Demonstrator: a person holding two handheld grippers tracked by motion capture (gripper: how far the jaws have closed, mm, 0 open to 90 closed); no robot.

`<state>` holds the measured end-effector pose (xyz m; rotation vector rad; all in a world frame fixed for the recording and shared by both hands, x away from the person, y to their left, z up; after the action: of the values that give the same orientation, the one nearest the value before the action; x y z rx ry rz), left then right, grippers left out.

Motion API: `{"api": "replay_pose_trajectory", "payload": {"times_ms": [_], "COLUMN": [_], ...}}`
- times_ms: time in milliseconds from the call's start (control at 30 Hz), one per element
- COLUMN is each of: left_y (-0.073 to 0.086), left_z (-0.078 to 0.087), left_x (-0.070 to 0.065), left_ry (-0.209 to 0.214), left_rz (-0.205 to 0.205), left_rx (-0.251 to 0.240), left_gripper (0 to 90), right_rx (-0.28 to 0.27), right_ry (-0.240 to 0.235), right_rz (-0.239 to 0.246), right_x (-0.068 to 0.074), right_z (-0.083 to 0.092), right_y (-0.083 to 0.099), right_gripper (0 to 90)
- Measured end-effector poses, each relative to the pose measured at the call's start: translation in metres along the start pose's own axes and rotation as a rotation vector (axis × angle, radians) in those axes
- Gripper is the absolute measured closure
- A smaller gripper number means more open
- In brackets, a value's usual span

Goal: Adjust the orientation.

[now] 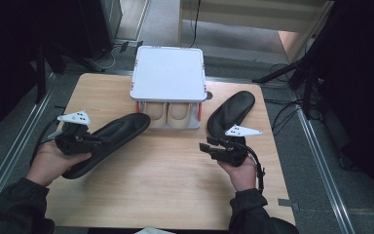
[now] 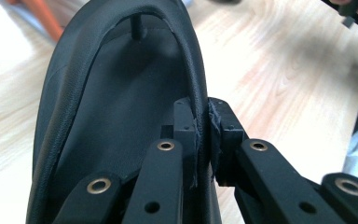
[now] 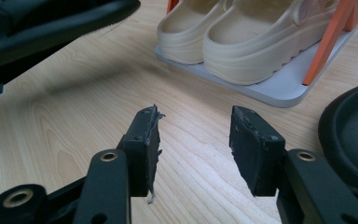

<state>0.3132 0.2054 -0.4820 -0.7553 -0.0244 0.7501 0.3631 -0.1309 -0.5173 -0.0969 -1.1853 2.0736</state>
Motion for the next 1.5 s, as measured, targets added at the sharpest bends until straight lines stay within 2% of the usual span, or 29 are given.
{"api": "replay_pose_trajectory", "payload": {"times_ms": [200,367,533,633,800,933,967,1067,1133,1167,1300,1400,1500], "left_y": [-0.005,-0.007,-0.008,-0.009,-0.010,-0.004,-0.002,0.001,0.002,0.003,0.002,-0.001,-0.004], "left_z": [-0.025,-0.052,-0.083,-0.096,-0.112,-0.122,-0.125,-0.129,-0.130,-0.130,-0.123,-0.111,-0.098], "left_x": [-0.022,-0.034,-0.045,-0.050,-0.057,-0.060,-0.061,-0.062,-0.064,-0.063,-0.061,-0.059,-0.051], "left_ry": [0.045,0.079,0.077,0.080,0.095,0.113,0.121,0.119,0.134,0.122,0.126,0.124,0.100], "left_rz": [-0.033,-0.037,-0.072,-0.088,-0.092,-0.085,-0.084,-0.098,-0.102,-0.108,-0.098,-0.101,-0.102], "left_rx": [0.018,0.031,0.081,0.092,0.094,0.100,0.118,0.145,0.146,0.151,0.158,0.135,0.117], "left_gripper": [83.3,83.3,83.4,83.3,83.3,82.7,82.4,81.5,78.6,76.4,64.0,64.9,75.2], "right_rx": [0.003,0.006,0.008,0.010,0.011,0.026,0.033,0.030,0.035,0.034,0.044,0.044,0.054], "right_ry": [0.000,0.015,0.025,0.030,0.038,0.046,0.048,0.049,0.056,0.056,0.059,0.052,0.056], "right_rz": [0.007,0.007,0.005,0.007,0.000,0.002,0.002,0.006,0.008,0.009,0.008,0.011,0.014], "right_x": [0.000,-0.002,-0.003,-0.003,-0.003,-0.003,-0.002,0.000,0.001,0.001,0.002,0.005,0.007], "right_z": [-0.001,0.000,0.002,0.004,0.006,0.005,0.005,0.003,0.002,0.002,0.000,-0.001,-0.003], "right_y": [-0.001,0.001,0.003,0.004,0.007,0.011,0.012,0.015,0.016,0.017,0.020,0.021,0.023], "right_gripper": [53.5,53.4,53.3,53.4,53.6,53.8,53.8,54.4,54.6,54.8,56.0,58.6,65.4]}}
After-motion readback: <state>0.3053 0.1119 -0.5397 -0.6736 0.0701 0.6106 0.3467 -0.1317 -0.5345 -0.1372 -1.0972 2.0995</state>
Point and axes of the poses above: each handheld gripper's, and its own axes: z roughly backward along the jaws, y roughly out of its underside, x roughly to its left, the point moved 8 cm from there along -z, roughly forward along the jaws, and after that the axes turned 6 degrees about x, right-handed, at the moved point
